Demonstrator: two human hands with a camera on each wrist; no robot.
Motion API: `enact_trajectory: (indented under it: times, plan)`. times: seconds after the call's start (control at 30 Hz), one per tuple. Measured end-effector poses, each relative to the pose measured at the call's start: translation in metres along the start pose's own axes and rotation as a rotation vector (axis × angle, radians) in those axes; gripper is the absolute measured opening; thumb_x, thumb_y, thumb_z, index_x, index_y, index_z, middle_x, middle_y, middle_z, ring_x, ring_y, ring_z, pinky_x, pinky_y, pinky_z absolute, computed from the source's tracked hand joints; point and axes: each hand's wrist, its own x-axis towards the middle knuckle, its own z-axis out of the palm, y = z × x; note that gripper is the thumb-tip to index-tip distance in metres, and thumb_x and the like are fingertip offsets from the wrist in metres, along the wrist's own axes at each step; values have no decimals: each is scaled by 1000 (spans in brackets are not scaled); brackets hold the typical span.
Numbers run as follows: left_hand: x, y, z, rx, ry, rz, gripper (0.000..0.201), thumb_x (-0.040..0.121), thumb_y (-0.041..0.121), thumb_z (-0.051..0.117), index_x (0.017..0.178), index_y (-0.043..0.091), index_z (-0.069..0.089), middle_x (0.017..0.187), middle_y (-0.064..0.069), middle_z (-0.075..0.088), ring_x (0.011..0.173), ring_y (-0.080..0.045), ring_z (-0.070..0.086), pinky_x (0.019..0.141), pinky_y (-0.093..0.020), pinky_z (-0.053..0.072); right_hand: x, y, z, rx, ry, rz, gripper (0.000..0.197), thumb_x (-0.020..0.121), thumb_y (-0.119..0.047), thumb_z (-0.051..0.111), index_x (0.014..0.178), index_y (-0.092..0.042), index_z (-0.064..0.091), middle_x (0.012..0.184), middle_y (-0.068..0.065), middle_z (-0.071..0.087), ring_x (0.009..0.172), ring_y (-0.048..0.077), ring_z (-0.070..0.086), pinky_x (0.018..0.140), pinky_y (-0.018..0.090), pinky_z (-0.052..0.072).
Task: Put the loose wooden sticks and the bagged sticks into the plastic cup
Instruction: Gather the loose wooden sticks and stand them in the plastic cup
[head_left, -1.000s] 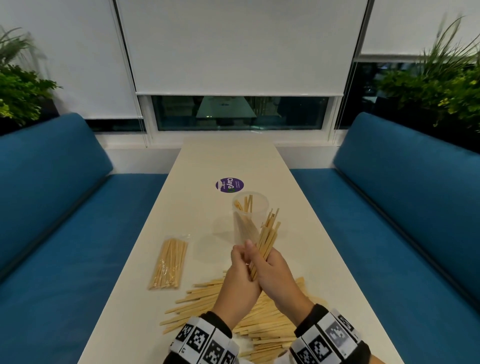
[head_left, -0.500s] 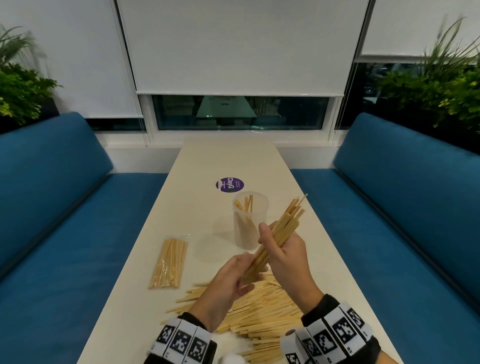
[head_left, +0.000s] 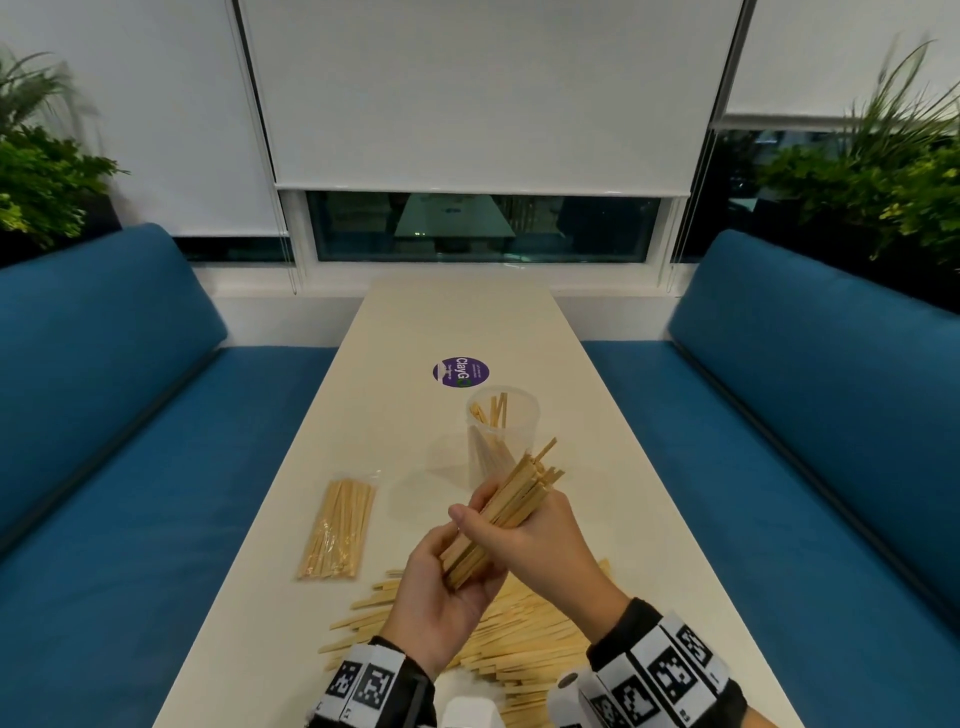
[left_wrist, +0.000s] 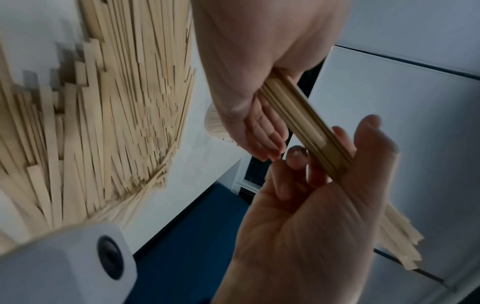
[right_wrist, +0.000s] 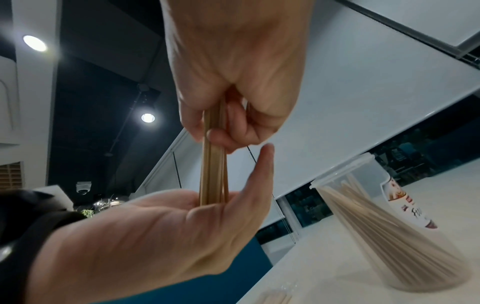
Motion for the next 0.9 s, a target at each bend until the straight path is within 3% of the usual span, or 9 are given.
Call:
enact_trajectory:
  times: [0.13, 0.3, 0.4, 0.5, 0.57, 0.63, 0.7, 0.77, 0.9]
  plan:
    - [-6, 0, 3, 309, -55, 9, 40, 95, 18, 43, 71, 4, 72, 66, -12, 63, 65, -22, 59, 63, -33, 57, 3, -2, -6, 0, 15, 57, 25, 83, -25, 66, 64, -12, 56, 45, -8, 51, 44, 7, 50, 49, 21, 44]
    - [-9, 18, -9, 1078, -209, 348, 33, 85, 51, 42, 102, 31, 62, 95, 8, 70, 91, -9, 65, 83, -22, 51, 6, 2, -19, -21, 82, 43, 25, 85, -25, 63, 69, -6, 57, 44, -8, 51, 41, 8, 48, 48, 21, 44]
    - [-16, 23, -7, 1459, -329, 361, 24, 83, 47, 57, 105, 47, 46, 106, 15, 63, 96, 2, 60, 85, -18, 50, 3, 3, -17, -5, 61, 56, 25, 85, -25, 64, 69, -7, 57, 42, -9, 52, 40, 6, 50, 46, 18, 42]
    - [-21, 14, 1, 1512, -380, 408, 43, 96, 28, 45, 129, 48, 26, 99, 16, 60, 83, 7, 57, 74, -8, 46, -1, 5, -9, -12, 2, 44, 28, 84, -29, 65, 66, -12, 53, 51, -6, 53, 47, 6, 51, 48, 18, 42]
    - [-21, 8, 1, 1487, -406, 389, 52, 99, 26, 37, 140, 43, 11, 117, 10, 56, 96, 6, 54, 81, -5, 42, -2, 5, -10, -42, -44, 42, 28, 82, -33, 68, 63, -18, 52, 50, -9, 52, 49, 3, 50, 49, 15, 40]
    - [-15, 4, -9, 1526, -411, 407, 41, 99, 32, 36, 132, 49, 21, 124, 11, 54, 105, 1, 52, 94, -20, 43, -1, 4, -18, -26, -105, 67, 26, 80, -37, 70, 68, -17, 57, 49, -11, 52, 47, 1, 48, 49, 13, 39]
    - [-15, 7, -16, 1602, -351, 351, 12, 98, 36, 36, 109, 37, 38, 94, 4, 55, 79, -6, 47, 77, -29, 42, 0, 4, -28, 53, -135, 119, 30, 80, -39, 69, 77, -11, 61, 48, -8, 51, 43, 7, 45, 46, 17, 38]
    - [-15, 7, -19, 1665, -328, 330, 11, 98, 36, 35, 94, 26, 38, 76, 7, 43, 65, -7, 37, 64, -26, 33, 2, 5, -36, 84, -150, 148, 31, 81, -38, 67, 81, -8, 61, 48, 0, 54, 40, 13, 44, 43, 21, 38]
    - [-18, 8, -21, 1655, -298, 311, 8, 96, 38, 41, 91, 32, 40, 76, 9, 45, 64, -6, 40, 62, -23, 34, 8, 4, -34, 62, -191, 132, 23, 87, -29, 64, 76, -8, 60, 52, 11, 60, 37, 19, 49, 42, 22, 42]
